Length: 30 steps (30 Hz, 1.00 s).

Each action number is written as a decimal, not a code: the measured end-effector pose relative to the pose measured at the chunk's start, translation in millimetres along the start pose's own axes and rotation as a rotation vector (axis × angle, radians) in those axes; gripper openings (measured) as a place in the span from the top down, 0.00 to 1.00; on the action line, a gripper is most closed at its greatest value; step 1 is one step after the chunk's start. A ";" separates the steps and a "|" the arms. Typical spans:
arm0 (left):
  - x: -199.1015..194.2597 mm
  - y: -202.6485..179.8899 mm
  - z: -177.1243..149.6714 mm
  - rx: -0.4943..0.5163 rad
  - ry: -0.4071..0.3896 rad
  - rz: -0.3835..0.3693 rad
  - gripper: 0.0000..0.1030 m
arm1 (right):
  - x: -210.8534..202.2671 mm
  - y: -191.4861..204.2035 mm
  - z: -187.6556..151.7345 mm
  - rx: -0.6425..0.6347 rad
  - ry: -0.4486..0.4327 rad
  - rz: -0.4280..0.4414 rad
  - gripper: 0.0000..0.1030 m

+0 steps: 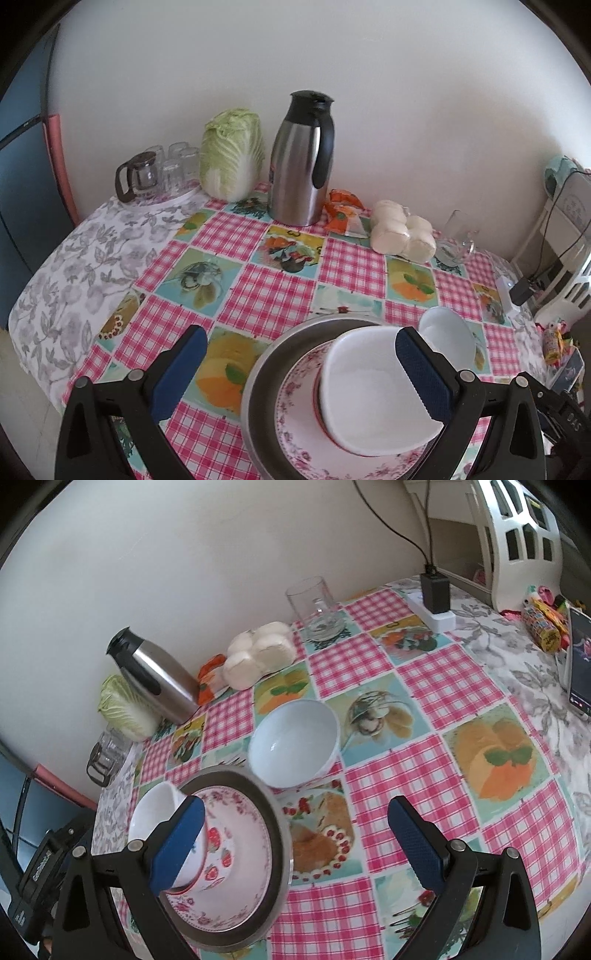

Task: Organize plates and bowls
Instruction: 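Move both grippers to the white round bowl on the tablecloth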

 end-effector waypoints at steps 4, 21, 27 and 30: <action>-11.8 -18.1 10.6 0.045 -0.040 -0.031 0.00 | 0.6 -17.4 6.5 0.030 -0.015 -0.012 0.04; -9.9 -174.5 63.7 0.406 0.022 -0.155 0.00 | 7.8 -83.2 30.9 0.165 -0.035 -0.035 0.03; 24.2 -220.2 59.1 0.475 0.133 -0.122 0.00 | 17.5 -85.5 32.5 0.172 -0.024 -0.032 0.03; 45.8 -233.4 56.0 0.479 0.190 -0.080 0.00 | 23.6 -83.3 33.4 0.165 -0.016 -0.031 0.03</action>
Point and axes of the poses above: each gripper's, at about its wrist camera, not at the fingertips, and x roughly the way its jaws point, y to its left, z to its top, the point moved 4 cm from there along x, roughly the way its jaws point, and after that the axes turned 1 degree about -z, right-handed, at the moved point
